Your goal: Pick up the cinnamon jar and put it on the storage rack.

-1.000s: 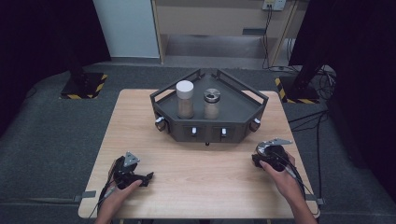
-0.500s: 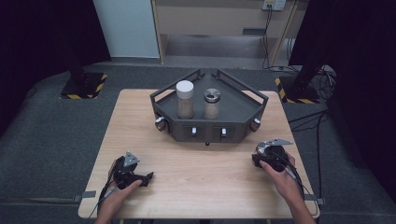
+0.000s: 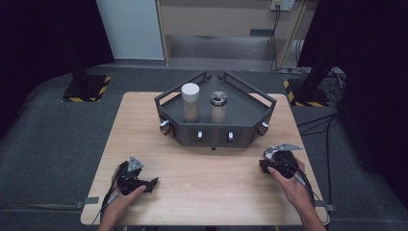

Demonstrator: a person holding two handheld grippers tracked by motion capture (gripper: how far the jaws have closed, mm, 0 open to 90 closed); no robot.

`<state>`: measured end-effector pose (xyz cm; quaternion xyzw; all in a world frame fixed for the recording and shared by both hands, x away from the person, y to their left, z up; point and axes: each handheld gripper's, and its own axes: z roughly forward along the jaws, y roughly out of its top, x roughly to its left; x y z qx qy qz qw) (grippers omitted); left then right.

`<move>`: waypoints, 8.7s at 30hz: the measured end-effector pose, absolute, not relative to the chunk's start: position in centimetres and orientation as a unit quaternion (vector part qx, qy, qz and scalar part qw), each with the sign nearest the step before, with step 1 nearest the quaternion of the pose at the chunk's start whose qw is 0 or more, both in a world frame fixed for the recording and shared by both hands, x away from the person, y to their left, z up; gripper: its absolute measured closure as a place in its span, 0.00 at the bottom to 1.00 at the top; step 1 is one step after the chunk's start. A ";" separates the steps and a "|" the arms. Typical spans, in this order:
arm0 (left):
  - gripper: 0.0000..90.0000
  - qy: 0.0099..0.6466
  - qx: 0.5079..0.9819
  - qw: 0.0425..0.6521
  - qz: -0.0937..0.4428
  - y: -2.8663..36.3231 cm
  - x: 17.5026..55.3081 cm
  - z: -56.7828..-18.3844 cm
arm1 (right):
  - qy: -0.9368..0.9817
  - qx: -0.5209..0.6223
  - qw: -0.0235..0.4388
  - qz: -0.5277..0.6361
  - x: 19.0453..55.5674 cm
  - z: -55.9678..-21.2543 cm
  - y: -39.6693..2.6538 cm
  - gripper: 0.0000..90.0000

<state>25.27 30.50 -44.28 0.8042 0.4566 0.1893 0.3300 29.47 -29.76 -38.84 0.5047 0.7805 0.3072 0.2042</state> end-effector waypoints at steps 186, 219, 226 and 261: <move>0.00 0.457 0.804 0.330 0.188 30.5 25.3 -44.3 | 0.825 0.435 0.217 0.288 36.4 -20.9 -25.2 0.35; 0.00 0.456 0.805 0.331 0.188 30.5 25.3 -44.3 | 0.827 0.435 0.217 0.283 41.7 -20.4 -22.0 0.35; 0.00 0.456 0.805 0.330 0.188 30.5 25.3 -44.2 | 0.827 0.435 0.216 0.282 42.6 -20.6 -21.4 0.35; 0.00 0.456 0.805 0.330 0.188 30.5 25.4 -44.2 | 0.819 0.461 0.188 0.285 45.3 -22.9 -21.0 0.35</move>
